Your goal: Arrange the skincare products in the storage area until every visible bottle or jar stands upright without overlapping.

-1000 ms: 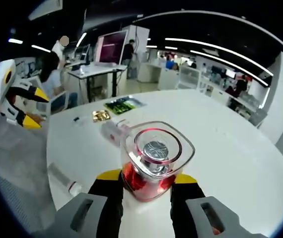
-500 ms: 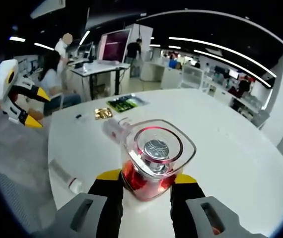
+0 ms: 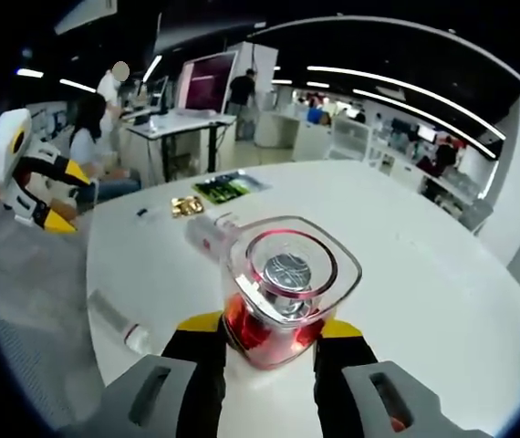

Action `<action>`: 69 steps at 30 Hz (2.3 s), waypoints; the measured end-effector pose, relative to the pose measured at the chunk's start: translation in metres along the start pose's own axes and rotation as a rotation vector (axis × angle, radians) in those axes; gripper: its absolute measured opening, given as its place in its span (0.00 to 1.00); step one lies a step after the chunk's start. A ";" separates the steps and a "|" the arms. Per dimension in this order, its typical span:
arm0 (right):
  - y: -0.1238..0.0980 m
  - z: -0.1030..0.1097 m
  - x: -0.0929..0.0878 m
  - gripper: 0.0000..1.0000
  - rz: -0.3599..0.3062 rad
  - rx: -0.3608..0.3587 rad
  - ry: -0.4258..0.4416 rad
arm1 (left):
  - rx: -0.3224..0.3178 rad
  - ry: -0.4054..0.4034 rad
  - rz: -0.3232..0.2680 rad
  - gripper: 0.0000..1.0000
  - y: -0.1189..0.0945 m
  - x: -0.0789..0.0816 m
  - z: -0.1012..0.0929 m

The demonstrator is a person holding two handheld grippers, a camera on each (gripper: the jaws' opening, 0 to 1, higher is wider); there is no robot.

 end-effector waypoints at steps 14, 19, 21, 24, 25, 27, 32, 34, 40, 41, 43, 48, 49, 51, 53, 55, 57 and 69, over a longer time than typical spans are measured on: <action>0.003 0.007 -0.032 0.33 0.208 0.062 -0.120 | -0.017 0.024 0.002 0.38 0.001 0.001 -0.002; -0.004 0.013 -0.048 0.41 0.297 0.122 -0.105 | -0.017 0.021 -0.011 0.38 0.001 0.003 -0.001; -0.011 0.014 -0.051 0.39 0.324 0.146 -0.122 | -0.018 0.017 -0.014 0.38 0.001 0.004 -0.001; -0.021 0.017 -0.050 0.42 0.345 0.191 -0.139 | -0.019 0.014 -0.015 0.38 0.002 0.005 0.000; -0.025 0.021 -0.050 0.42 0.349 0.222 -0.156 | -0.021 0.013 -0.015 0.38 0.003 0.005 0.000; -0.032 0.035 -0.045 0.42 0.333 0.301 -0.165 | -0.022 0.012 -0.016 0.38 0.002 0.005 0.000; -0.045 0.072 -0.028 0.39 0.244 0.488 -0.204 | -0.026 0.011 -0.012 0.38 0.003 0.005 0.000; -0.051 0.086 -0.024 0.40 0.225 0.549 -0.259 | -0.033 0.015 -0.005 0.38 0.004 0.004 -0.001; -0.031 0.121 -0.016 0.40 0.174 0.577 -0.534 | -0.048 0.028 -0.002 0.38 0.006 0.005 -0.003; -0.025 0.128 -0.020 0.39 0.202 0.593 -0.557 | -0.049 0.031 0.000 0.37 0.007 0.006 -0.003; -0.013 0.133 -0.027 0.40 0.236 0.590 -0.617 | -0.050 0.026 -0.001 0.37 0.007 0.007 -0.003; 0.010 0.140 -0.037 0.36 0.269 0.582 -0.612 | -0.056 0.042 -0.001 0.37 0.007 0.006 -0.005; 0.012 0.141 -0.040 0.36 0.274 0.588 -0.615 | -0.056 0.043 -0.002 0.37 0.007 0.006 -0.005; 0.015 0.142 -0.044 0.36 0.287 0.592 -0.617 | -0.055 0.037 -0.003 0.37 0.006 0.007 -0.005; 0.017 0.140 -0.046 0.34 0.290 0.583 -0.616 | -0.054 0.036 -0.004 0.36 0.006 0.006 -0.005; 0.017 0.139 -0.047 0.31 0.295 0.575 -0.610 | -0.055 0.039 -0.004 0.36 0.005 0.006 -0.006; 0.018 0.139 -0.051 0.30 0.304 0.564 -0.620 | -0.058 0.038 -0.005 0.36 0.005 0.006 -0.007; 0.018 0.141 -0.052 0.16 0.316 0.529 -0.526 | -0.065 0.051 0.010 0.36 0.005 0.003 -0.010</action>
Point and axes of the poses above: the point that each gripper's makers call its tool centre point, and the gripper's own axes: y roughly forward along the fingers, z roughly to its left, x roughly out of its top, the point moved 2 cm from there along -y, roughly backward along the fingers, and after that the axes turned 3 degrees about -y, right-handed, at the moved point
